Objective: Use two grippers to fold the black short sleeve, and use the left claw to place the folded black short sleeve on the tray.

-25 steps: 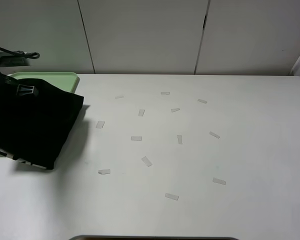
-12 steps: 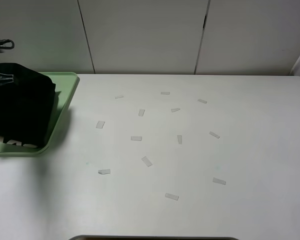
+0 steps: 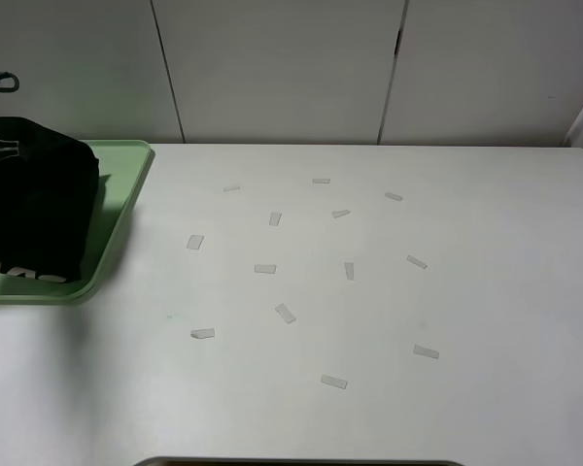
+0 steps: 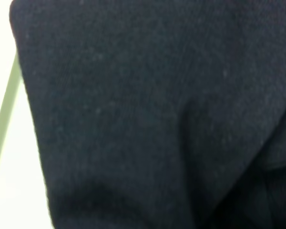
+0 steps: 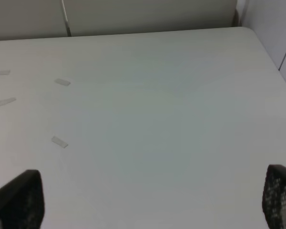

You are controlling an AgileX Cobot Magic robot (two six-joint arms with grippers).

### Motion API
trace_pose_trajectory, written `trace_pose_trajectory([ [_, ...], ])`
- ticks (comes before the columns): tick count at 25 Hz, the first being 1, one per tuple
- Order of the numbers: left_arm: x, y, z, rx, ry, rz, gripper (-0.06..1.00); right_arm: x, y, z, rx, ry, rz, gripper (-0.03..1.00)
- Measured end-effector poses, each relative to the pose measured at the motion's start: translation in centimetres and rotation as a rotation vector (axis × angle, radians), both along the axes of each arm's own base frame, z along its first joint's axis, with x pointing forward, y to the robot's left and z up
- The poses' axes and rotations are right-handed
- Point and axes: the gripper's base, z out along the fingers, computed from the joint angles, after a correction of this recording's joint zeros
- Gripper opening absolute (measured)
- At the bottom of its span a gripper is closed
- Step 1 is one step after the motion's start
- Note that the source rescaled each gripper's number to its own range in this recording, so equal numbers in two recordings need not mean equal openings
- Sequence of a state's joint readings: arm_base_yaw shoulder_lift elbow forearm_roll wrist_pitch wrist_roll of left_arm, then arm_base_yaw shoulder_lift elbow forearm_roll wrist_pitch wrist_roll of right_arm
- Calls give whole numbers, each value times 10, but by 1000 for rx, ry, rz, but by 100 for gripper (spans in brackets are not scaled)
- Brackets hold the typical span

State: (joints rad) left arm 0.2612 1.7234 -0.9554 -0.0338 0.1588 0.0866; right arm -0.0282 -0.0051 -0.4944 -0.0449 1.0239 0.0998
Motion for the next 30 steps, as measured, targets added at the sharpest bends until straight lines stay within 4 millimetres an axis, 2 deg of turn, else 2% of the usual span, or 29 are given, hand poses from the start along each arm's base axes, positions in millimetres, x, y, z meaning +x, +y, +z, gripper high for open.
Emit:
trace_pose_trajectory([
  [3, 0, 1, 0, 4, -8, 3, 74, 0, 0, 0, 0, 0, 0, 100],
  [4, 0, 2, 0, 7, -8, 3, 84, 0, 0, 0, 0, 0, 0, 100],
  [6, -1, 4, 0, 14, -4, -2, 93, 0, 0, 0, 0, 0, 0, 100],
  [10, -3, 4, 10, 23, -22, -4, 99, 0, 0, 0, 0, 0, 0, 100],
  [16, -14, 0, 30, 19, -12, -10, 100, 0, 0, 0, 0, 0, 0, 100],
  [23, -28, -4, 24, -35, 133, -13, 100, 0, 0, 0, 0, 0, 0, 100],
  [30, -37, -6, 0, -69, 204, 13, 100, 0, 0, 0, 0, 0, 0, 100],
])
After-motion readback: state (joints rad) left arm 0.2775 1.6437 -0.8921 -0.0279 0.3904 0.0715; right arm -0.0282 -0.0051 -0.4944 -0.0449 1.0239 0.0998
